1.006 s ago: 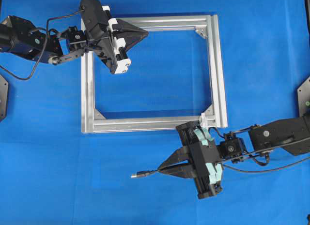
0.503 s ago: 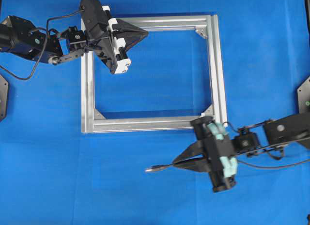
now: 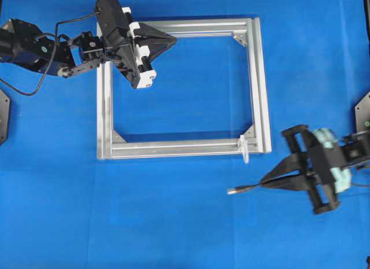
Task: Insert the wire through the string loop located on the right side.
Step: 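Move the right gripper with the plug toward the white zip-tie loop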
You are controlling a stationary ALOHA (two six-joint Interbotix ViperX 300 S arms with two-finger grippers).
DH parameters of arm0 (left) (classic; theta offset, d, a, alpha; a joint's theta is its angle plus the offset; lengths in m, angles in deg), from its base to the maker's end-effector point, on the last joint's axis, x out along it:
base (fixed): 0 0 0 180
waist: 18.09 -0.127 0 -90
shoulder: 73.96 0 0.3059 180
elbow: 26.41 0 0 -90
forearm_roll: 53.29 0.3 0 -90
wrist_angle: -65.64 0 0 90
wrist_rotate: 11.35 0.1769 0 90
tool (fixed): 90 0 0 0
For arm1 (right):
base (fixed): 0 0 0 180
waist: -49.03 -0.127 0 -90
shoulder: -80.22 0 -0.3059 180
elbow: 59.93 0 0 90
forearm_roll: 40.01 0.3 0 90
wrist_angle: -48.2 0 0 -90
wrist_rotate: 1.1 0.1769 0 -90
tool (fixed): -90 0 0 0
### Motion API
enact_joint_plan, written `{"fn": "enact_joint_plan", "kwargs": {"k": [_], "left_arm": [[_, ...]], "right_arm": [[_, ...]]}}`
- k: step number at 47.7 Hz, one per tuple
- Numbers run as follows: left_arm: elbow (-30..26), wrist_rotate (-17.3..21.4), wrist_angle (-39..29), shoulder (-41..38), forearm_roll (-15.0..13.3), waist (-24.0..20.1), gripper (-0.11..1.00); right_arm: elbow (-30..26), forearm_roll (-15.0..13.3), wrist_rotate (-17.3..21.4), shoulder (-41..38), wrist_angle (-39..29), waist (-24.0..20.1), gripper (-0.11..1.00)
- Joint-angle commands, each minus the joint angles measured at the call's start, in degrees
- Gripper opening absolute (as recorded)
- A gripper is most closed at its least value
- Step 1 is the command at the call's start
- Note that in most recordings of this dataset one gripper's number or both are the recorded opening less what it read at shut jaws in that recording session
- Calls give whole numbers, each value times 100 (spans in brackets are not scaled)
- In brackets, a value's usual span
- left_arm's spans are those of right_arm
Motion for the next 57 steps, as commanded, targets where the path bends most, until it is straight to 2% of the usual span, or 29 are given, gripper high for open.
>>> {"fn": "enact_joint_plan", "kwargs": {"k": [1, 15, 38, 46, 57], "left_arm": [[-44, 0, 0, 193, 9, -9, 1], [-53, -9, -9, 193, 9, 0, 1], [-105, -9, 0, 193, 9, 0, 1], [-105, -9, -9, 193, 9, 9, 1], [-105, -9, 0, 193, 9, 35, 1]], "right_arm": [[132, 18, 0, 360, -193, -35, -3], [633, 18, 0, 1011, -501, -35, -3], [896, -9, -26, 1028, -149, -9, -3], [958, -18, -53, 1028, -114, 264, -3], [1063, -97, -97, 1037, -114, 861, -3]]}}
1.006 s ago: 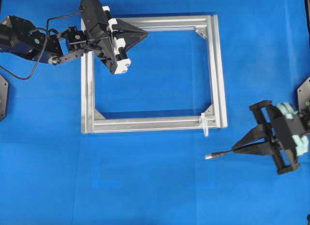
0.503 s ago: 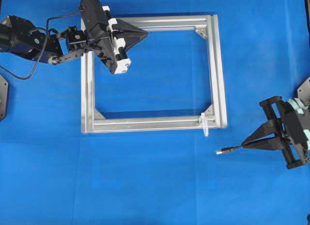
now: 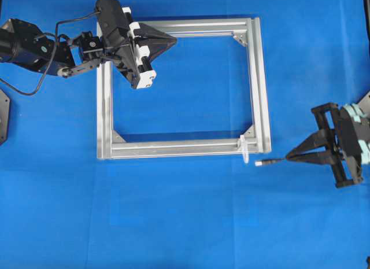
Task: Insert the wire through the string loop located on the right side.
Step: 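Move the right gripper with the plug toward the white zip-tie loop, then align the USB plug with the zip-tie loop opening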
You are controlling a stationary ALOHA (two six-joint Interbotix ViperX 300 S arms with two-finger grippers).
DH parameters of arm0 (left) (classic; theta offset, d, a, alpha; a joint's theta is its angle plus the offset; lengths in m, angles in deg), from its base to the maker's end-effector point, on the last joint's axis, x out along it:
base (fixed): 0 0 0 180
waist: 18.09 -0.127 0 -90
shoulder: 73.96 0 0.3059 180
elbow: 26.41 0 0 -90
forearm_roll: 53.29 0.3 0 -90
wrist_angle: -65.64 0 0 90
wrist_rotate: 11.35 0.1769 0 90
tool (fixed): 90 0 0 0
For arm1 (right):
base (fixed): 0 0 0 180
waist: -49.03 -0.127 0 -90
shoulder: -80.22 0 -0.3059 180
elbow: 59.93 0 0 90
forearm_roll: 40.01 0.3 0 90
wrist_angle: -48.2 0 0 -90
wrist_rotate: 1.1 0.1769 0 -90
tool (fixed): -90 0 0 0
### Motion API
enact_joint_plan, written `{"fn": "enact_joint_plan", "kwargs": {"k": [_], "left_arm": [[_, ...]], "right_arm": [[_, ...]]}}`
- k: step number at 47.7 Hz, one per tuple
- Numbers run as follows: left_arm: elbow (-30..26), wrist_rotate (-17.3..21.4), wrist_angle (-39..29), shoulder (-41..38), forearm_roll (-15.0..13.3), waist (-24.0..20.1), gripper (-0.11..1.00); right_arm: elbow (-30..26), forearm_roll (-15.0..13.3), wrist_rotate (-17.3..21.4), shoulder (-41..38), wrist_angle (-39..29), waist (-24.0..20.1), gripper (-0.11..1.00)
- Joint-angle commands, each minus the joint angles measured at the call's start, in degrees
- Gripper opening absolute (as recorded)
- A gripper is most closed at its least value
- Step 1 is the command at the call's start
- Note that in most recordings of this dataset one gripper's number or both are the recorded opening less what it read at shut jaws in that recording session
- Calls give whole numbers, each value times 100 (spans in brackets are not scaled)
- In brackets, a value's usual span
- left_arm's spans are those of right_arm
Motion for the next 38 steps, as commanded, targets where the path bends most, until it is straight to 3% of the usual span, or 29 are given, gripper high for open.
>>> {"fn": "enact_joint_plan", "kwargs": {"k": [1, 18, 38], "left_arm": [[-97, -9, 26, 193, 26, 26, 1], [-97, -9, 26, 185, 26, 26, 1], [-53, -9, 26, 229, 26, 35, 1]], "right_arm": [[-26, -26, -35, 18, 62, 211, -3], [-18, -26, -97, 18, 88, 466, -3], [-18, -26, -97, 18, 105, 475, -3]]}}
